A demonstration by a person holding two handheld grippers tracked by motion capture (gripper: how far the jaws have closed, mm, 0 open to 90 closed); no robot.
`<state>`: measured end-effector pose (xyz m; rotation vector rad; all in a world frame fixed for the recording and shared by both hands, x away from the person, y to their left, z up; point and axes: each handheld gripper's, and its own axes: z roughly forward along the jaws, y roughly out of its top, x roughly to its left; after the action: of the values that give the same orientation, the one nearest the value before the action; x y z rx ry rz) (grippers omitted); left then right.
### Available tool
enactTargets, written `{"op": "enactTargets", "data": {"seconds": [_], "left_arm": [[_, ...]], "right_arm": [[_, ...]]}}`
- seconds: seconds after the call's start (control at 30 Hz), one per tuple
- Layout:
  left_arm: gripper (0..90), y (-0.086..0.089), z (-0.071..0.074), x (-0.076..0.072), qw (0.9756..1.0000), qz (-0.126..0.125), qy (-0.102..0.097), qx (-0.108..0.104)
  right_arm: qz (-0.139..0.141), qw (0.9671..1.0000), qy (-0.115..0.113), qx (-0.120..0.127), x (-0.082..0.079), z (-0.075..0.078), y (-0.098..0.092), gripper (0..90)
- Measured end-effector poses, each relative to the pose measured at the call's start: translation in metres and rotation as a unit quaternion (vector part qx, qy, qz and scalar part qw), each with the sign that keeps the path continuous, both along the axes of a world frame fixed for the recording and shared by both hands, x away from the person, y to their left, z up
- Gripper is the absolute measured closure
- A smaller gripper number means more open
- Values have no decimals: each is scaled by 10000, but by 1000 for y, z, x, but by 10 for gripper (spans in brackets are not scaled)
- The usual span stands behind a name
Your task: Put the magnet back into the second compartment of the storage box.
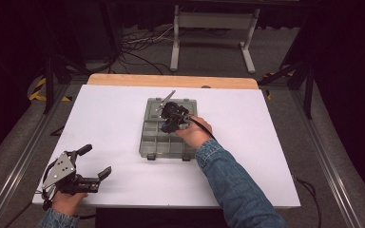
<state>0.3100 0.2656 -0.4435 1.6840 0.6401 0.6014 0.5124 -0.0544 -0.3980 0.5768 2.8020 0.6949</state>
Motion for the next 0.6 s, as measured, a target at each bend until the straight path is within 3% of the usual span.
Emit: {"op": "enactTargets", "data": {"seconds": [0.6], "left_arm": [[6, 0, 0, 0, 10000, -22, 6, 19]], "right_arm": [[-10, 10000, 49, -38, 4, -9, 5, 621]]}}
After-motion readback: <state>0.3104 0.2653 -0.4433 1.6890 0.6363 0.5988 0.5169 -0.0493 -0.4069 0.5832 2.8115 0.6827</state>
